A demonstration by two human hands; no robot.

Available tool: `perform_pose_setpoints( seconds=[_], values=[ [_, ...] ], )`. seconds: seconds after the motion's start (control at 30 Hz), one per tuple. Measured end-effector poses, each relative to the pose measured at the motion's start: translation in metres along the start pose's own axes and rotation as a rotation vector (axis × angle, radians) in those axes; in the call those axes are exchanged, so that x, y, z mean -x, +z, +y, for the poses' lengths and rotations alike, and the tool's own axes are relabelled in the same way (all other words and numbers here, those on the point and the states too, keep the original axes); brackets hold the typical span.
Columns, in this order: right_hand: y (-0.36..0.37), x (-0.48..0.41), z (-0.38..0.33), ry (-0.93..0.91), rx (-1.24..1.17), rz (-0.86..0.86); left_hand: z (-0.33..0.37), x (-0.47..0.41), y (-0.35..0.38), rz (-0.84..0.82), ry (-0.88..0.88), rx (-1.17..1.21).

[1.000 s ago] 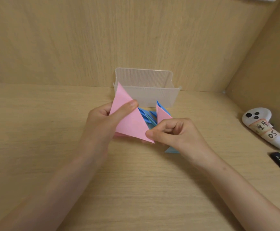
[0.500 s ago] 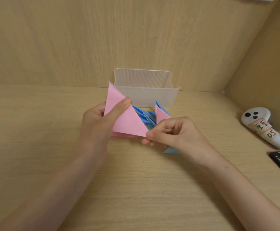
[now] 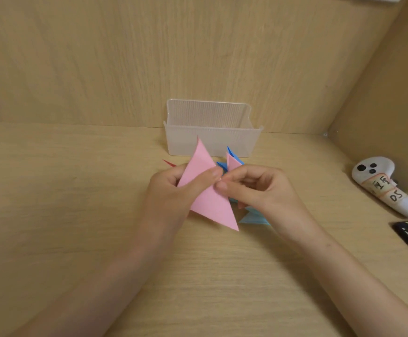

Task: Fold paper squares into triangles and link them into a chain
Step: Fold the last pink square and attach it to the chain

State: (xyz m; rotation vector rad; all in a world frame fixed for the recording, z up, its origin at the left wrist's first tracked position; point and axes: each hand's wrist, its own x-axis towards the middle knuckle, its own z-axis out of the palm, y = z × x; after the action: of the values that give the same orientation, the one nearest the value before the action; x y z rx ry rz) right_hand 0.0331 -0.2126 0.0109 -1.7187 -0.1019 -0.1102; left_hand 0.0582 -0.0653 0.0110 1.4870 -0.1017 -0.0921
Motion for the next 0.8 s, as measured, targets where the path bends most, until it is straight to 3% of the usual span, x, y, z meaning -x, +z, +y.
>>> perform_pose_setpoints(
  seconds=[0.37, 0.8],
  values=[
    [-0.001, 0.001, 0.004, 0.012, -0.065, -0.043, -0.002, 0.003, 0.001, -0.035, -0.045, 0.064],
    [0.000, 0.001, 0.003, 0.014, -0.044, -0.073, 0.003, -0.011, -0.011, 0.046, -0.033, 0.111]
  ],
)
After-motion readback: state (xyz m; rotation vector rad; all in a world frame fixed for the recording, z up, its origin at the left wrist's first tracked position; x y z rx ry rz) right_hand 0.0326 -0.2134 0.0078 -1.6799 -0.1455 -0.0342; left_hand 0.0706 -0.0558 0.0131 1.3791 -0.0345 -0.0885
